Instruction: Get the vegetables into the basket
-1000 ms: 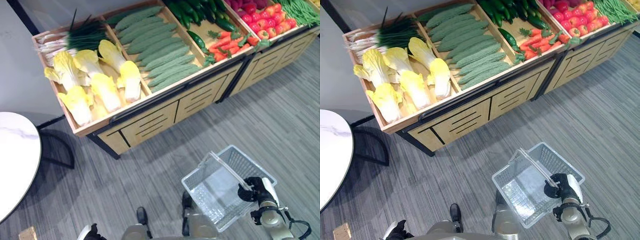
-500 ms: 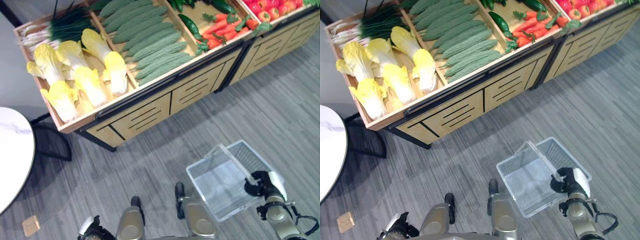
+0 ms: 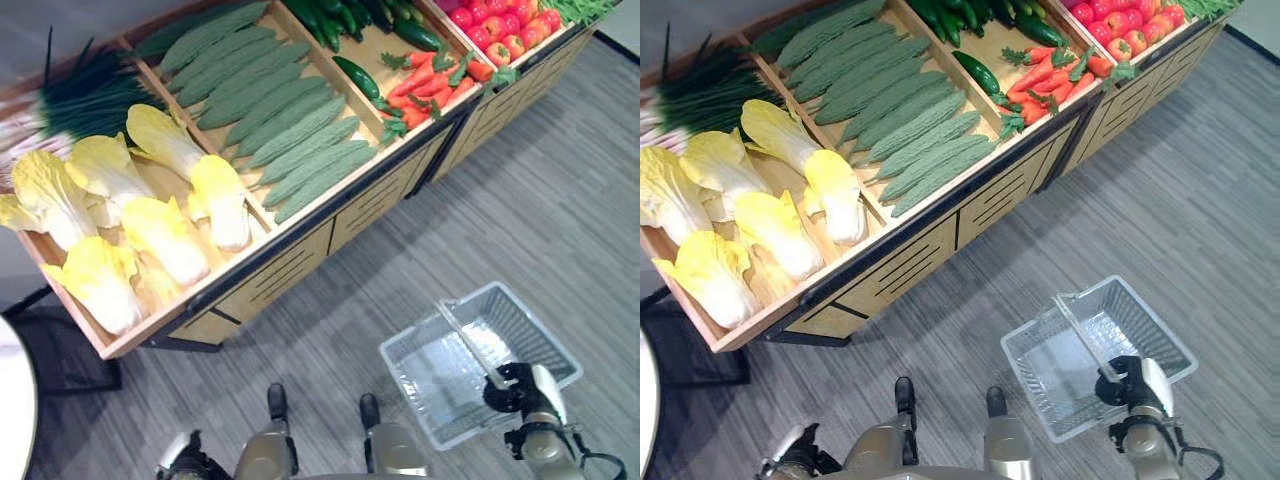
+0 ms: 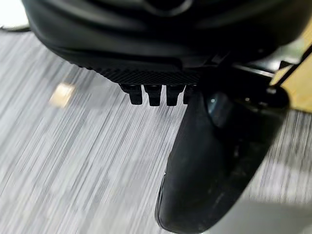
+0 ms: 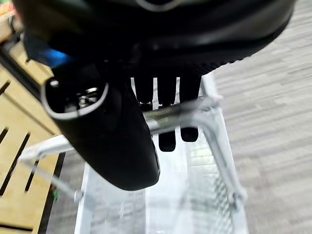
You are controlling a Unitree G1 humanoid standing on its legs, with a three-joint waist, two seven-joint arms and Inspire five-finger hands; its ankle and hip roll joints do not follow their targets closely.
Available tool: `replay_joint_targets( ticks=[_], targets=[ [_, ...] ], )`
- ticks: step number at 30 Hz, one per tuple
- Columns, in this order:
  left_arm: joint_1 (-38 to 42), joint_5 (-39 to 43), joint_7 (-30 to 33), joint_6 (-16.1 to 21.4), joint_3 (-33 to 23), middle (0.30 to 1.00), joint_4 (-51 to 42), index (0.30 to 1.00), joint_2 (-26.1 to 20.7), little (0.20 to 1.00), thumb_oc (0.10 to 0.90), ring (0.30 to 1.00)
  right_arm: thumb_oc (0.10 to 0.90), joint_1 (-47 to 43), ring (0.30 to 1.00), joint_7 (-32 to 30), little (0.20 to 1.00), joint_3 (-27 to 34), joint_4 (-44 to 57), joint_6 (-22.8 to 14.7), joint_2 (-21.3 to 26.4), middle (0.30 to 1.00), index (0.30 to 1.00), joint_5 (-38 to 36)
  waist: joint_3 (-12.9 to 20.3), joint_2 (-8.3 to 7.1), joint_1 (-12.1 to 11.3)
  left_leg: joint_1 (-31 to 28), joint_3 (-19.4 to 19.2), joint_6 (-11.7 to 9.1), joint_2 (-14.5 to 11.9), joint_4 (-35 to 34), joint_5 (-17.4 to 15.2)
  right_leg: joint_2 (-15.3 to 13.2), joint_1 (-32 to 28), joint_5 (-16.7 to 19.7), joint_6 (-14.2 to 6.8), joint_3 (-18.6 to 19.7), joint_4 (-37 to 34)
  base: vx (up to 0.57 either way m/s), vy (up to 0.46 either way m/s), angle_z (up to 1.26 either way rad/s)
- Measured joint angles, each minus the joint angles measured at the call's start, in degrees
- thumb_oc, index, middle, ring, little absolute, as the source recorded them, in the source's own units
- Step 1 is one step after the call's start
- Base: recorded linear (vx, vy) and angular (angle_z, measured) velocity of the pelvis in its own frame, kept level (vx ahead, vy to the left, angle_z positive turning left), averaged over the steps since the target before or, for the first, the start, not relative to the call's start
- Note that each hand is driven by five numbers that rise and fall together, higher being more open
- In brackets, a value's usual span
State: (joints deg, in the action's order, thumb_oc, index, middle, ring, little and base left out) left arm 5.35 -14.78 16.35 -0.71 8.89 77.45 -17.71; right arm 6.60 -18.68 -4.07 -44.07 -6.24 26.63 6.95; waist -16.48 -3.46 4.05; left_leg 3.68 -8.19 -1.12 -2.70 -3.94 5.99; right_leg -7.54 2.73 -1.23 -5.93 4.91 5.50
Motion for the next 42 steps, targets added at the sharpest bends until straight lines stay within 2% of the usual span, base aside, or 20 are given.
replay_joint_targets(
  ticks=[1,4,9,11,13,16,19,20,22,23,26,27,28,29,30,32,37,39,40,42],
  targets=[
    [1.3,0.0,0.1,-0.1,0.0,1.000,0.0,1.000,-1.6,1.000,0.900,1.000,0.400,-1.3,0.300,0.0,0.300,-0.5,0.0,0.0,-0.8,0.300,0.300,0.0,0.0,-0.64,0.0,-0.2,-0.3,1.2,1.1,0.0,-0.9,-0.9,0.5,0.7,-1.3,0.0,0.7,0.11,0.228,-0.10],
    [2.3,0.2,1.4,-0.2,-0.7,1.000,-1.5,1.000,-2.4,1.000,0.900,1.000,0.400,-4.8,0.300,-0.1,0.300,-0.7,0.0,0.0,-1.4,0.300,0.300,0.0,0.0,-0.72,-1.2,-0.5,-2.1,2.6,1.9,-0.4,-2.0,-1.8,2.1,1.8,-3.3,-0.6,2.2,0.09,0.174,-0.27],
    [1.1,4.6,2.3,1.2,0.6,1.000,-7.9,1.000,-1.3,1.000,0.900,1.000,0.400,-6.1,0.300,-0.2,0.300,-0.7,-0.7,-0.3,-1.7,0.300,0.300,-0.1,-0.1,-0.50,-2.4,-2.5,-1.1,3.6,2.5,-0.7,-2.9,-3.4,4.7,-0.1,-4.8,-5.2,9.8,0.06,0.020,0.04],
    [2.0,5.8,2.3,1.6,1.4,1.000,-7.2,1.000,-0.8,1.000,0.900,1.000,0.400,-7.4,0.300,-0.5,0.300,-0.8,-2.2,-1.4,-1.8,0.300,0.300,-0.1,-0.1,-0.66,-3.0,-2.2,-0.3,3.8,2.8,-0.8,-3.2,-4.9,6.4,-0.4,-4.8,-5.4,7.9,0.09,-0.093,0.03],
    [2.5,6.9,2.2,1.7,1.4,1.000,-5.0,1.000,0.3,1.000,0.900,1.000,0.400,-8.8,0.300,-0.7,0.300,-0.8,-4.7,-1.1,-2.0,0.300,0.300,-0.3,-0.2,-0.57,-2.7,-1.9,0.8,3.6,2.8,-0.8,-2.9,-6.5,7.3,0.9,-5.6,-3.4,-1.4,0.10,-0.126,0.25],
    [2.0,6.9,2.2,1.7,0.9,1.000,-3.2,1.000,0.7,1.000,0.900,1.000,0.400,-9.1,0.300,-1.7,0.300,-0.7,-8.1,-0.7,-2.2,0.300,0.300,-1.3,-0.3,-0.66,-1.8,-2.3,3.6,3.1,2.9,-0.7,-3.1,-7.3,7.6,6.8,-4.9,-2.6,-10.6,0.10,-0.228,0.56],
    [0.1,7.0,2.4,1.8,-0.3,1.000,-2.4,1.000,0.6,1.000,0.900,1.000,0.400,-8.0,0.300,-1.7,0.300,-1.7,-10.0,-0.3,-2.4,0.300,0.300,-1.3,-0.3,-1.26,-1.9,-3.3,6.4,0.1,2.1,0.2,-4.1,-5.1,6.9,8.5,-4.5,-1.2,-9.7,0.06,-0.297,0.60],
    [-0.8,7.1,2.5,1.8,-1.1,1.000,-2.4,1.000,0.7,1.000,0.900,1.000,0.400,-7.4,0.300,-1.7,0.300,-1.9,-10.8,-0.3,-2.7,0.300,0.300,-1.3,-0.4,-1.28,-1.9,-3.8,7.3,-1.1,1.2,0.4,-4.4,-4.3,6.8,11.4,-3.9,-1.6,-8.5,0.04,-0.242,0.44],
    [-3.1,8.1,2.3,1.6,-1.4,1.000,-2.7,1.000,1.9,1.000,0.900,1.000,0.400,-8.7,0.300,-1.3,0.300,-1.9,-13.2,0.1,-2.8,0.300,0.300,-1.3,-0.3,1.63,-2.6,-4.2,6.8,-2.4,-3.4,0.7,-3.8,0.4,5.9,11.3,-1.6,-3.4,-8.7,0.04,-0.271,0.16],
    [-4.7,8.1,2.2,1.5,-1.8,1.000,-2.2,1.000,2.8,1.000,0.900,1.000,0.400,-8.8,0.300,-1.3,0.300,-1.7,-13.2,0.1,-2.5,0.300,0.300,-1.3,-0.3,2.44,-2.7,-3.8,6.6,-2.9,-5.9,2.2,-3.4,2.8,5.0,11.1,-0.1,-4.6,-9.3,0.04,-0.362,0.06],
    [-5.1,8.7,2.3,1.8,-1.8,1.000,-2.4,1.000,3.8,1.000,0.900,1.000,0.400,-8.1,0.300,-1.4,0.300,-0.9,-14.1,0.0,-1.9,0.300,0.300,-1.3,-0.4,2.52,-3.1,-1.6,8.4,-5.3,-8.5,5.6,0.0,5.3,2.5,10.1,2.7,-8.1,-10.4,0.01,-0.245,0.52],
    [-4.3,9.1,2.7,2.3,-1.5,1.000,-4.1,1.000,5.0,1.000,0.900,1.000,0.400,-7.0,0.300,-1.5,0.300,0.2,-15.3,0.2,-0.7,0.300,0.300,-1.3,-0.5,2.37,-3.4,-0.7,9.0,-7.3,-8.7,4.8,5.0,5.5,1.7,8.9,4.4,-10.7,-10.5,-0.04,-0.142,0.97],
    [-4.4,9.1,3.3,2.3,-1.3,1.000,-4.8,1.000,5.5,1.000,0.900,1.000,0.400,-7.0,0.300,-1.5,0.300,0.4,-15.5,0.4,-0.3,0.300,0.300,-1.3,-0.5,2.39,-3.4,-0.7,8.7,-7.5,-8.8,4.4,6.6,5.7,1.5,8.7,4.8,-11.2,-10.5,-0.04,-0.104,0.73],
    [-4.2,9.1,3.9,2.2,-1.3,1.000,-5.2,1.000,5.6,1.000,0.900,1.000,0.400,-6.8,0.300,-1.7,0.300,0.4,-15.1,0.3,-0.1,0.300,0.300,-1.3,-0.5,2.46,-3.2,-0.5,7.8,-7.6,-9.1,4.4,7.6,5.7,1.1,8.7,5.4,-12.0,-10.5,-0.01,-0.082,0.56],
    [-4.2,9.5,5.0,2.2,-1.6,1.000,-5.8,1.000,5.6,1.000,0.900,1.000,0.400,-5.1,0.300,-3.2,0.300,1.2,-14.1,-0.3,-0.2,0.300,0.300,-1.3,-0.7,2.21,-2.3,0.5,3.0,-8.7,-9.3,4.7,7.8,5.4,0.5,8.1,6.6,-14.3,-10.8,0.04,-0.053,0.60],
    [-4.0,11.1,6.2,3.0,-2.0,1.000,-6.2,1.000,5.7,1.000,0.900,1.000,0.400,-4.7,0.300,-3.2,0.300,1.1,-15.2,-0.4,-0.3,0.300,0.300,-1.4,-0.6,2.49,-1.9,-0.4,1.4,-9.4,-9.1,3.1,6.9,5.7,0.3,8.0,6.8,-14.8,-10.8,0.04,-0.030,0.33],
    [-2.5,20.8,9.4,5.1,-10.7,1.000,-8.4,1.000,7.6,1.000,0.900,1.000,0.400,-4.0,0.300,-3.3,0.300,1.0,-19.0,-0.6,-1.8,0.300,0.300,-2.9,0.0,3.41,-1.6,-4.9,1.0,-8.7,-9.4,-1.1,6.4,6.4,-0.1,8.1,6.4,-14.9,-10.5,0.04,0.027,0.01],
    [-1.4,25.7,11.6,6.6,-13.3,1.000,-11.0,1.000,8.2,1.000,0.900,1.000,0.400,-4.1,0.300,-3.5,0.300,1.1,-20.8,-0.6,-3.0,0.300,0.300,-3.5,0.3,3.81,-1.6,-5.3,0.7,-8.4,-9.3,-1.1,3.7,6.2,-0.4,8.9,4.7,-15.2,-10.5,0.02,0.065,0.09],
    [-0.5,29.2,13.1,8.2,-15.3,1.000,-12.4,1.000,8.1,1.000,0.900,1.000,0.400,-4.0,0.300,-3.8,0.300,1.4,-21.9,-0.8,-4.4,0.300,0.300,-3.6,0.5,3.83,-1.6,-5.9,0.6,-7.6,-9.1,-1.1,0.6,6.0,-0.9,9.1,3.6,-15.5,-10.5,0.01,0.086,0.12],
    [1.1,31.2,13.8,9.5,-16.3,1.000,-12.3,1.000,7.3,1.000,0.900,1.000,0.400,-4.3,0.300,-3.8,0.300,1.3,-22.6,-0.8,-5.5,0.300,0.300,-3.7,0.9,3.36,-1.7,-6.1,0.5,-7.0,-8.4,-1.1,-1.1,5.2,-0.9,9.5,2.8,-15.4,-10.5,0.00,0.083,0.00]
  ],
)
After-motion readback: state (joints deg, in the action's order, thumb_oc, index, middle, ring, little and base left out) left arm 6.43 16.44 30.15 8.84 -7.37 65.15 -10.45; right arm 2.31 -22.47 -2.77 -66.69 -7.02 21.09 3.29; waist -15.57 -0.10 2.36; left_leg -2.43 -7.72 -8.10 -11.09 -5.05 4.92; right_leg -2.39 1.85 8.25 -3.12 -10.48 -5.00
